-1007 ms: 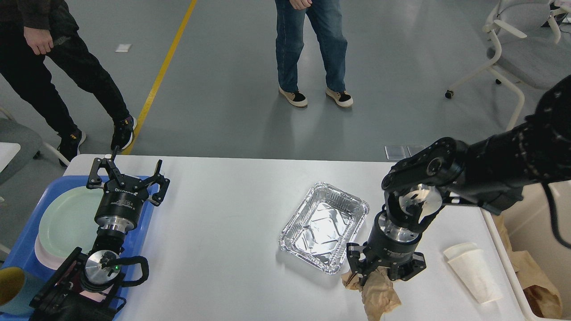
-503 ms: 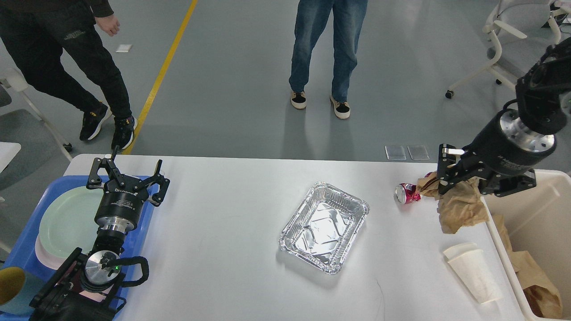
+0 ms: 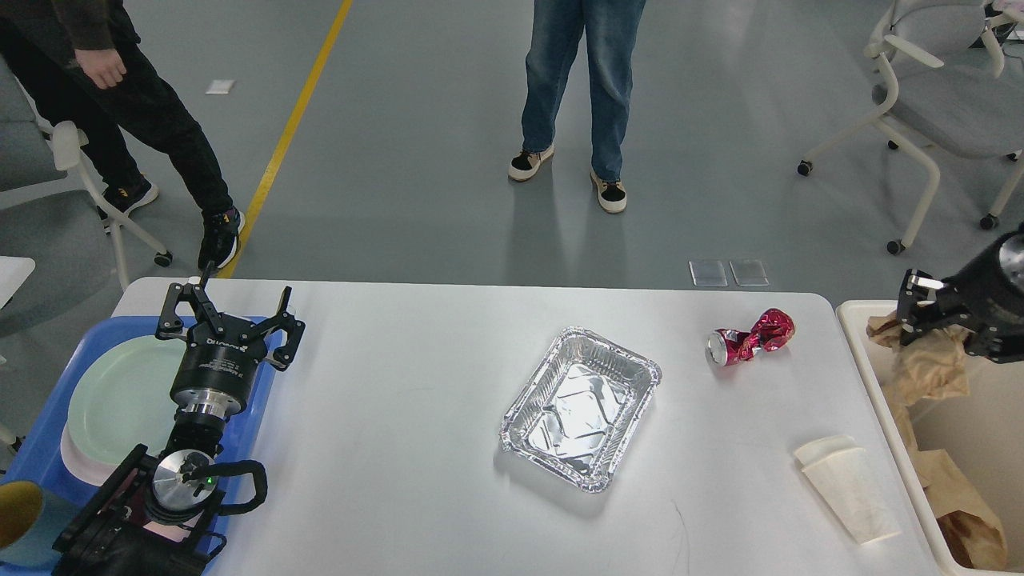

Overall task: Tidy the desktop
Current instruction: 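Carry the crumpled paper into the white bin and release it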

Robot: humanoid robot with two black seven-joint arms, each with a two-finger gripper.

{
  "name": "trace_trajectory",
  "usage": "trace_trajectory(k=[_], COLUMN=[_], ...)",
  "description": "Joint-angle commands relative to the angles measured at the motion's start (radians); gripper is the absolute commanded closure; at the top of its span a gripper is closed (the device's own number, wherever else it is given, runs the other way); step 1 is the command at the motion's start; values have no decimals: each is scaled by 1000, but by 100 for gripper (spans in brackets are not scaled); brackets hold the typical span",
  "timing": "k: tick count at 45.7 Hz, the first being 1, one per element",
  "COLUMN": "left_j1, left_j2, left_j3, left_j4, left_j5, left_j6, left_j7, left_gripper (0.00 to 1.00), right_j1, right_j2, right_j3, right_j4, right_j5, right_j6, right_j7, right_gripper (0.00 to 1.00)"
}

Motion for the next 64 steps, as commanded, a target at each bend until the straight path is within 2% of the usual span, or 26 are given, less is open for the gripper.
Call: trace_trajectory(k=[1,7,12,25,28,31,42,43,44,47,48,49,50,64], left_j1=[0,0,0,0,0,0,0,0,0,0,0,0,0,0], left_j2=[0,0,0,0,0,0,0,0,0,0,0,0,0,0], left_j3=[0,0,0,0,0,0,0,0,0,0,0,0,0,0], left_j4=[0,0,0,0,0,0,0,0,0,0,0,0,0,0], left_j5=[0,0,0,0,0,0,0,0,0,0,0,0,0,0], left_j6=[0,0,0,0,0,0,0,0,0,0,0,0,0,0], left_j7=[0,0,0,0,0,0,0,-1,0,0,0,0,0,0], left_gripper=[4,4,4,4,4,4,4,4,4,4,4,4,4,4], right_j1=[-243,-484,-689,-1085,-1153,-1186,-1254,-1254,-1254,-1254,-1254,-1254,-1253,-1231], right_j2=[-83,-88,-36,110,135,133,148,147,145,141,139,141,141,144], right_j3=[92,172,231,375,396,435,458,459,462,487,497,502,502,508], right_j4=[-161,-325,-487,-905,-986,-1012,-1014,-1015,-1015,-1015,-1015,-1015,-1015,-985], right_j5=[-2,1,12,16,18,18,16,18,18,18,18,18,18,9], right_j6=[-160,-384,-481,-505,-505,-505,-510,-516,-525,-583,-609,-626,-639,-650], right_j7=[1,1,1,-16,-32,-55,-60,-60,-60,-57,-54,-54,-54,-51], right_gripper=[100,100,100,100,100,100,100,94,83,42,19,6,0,0])
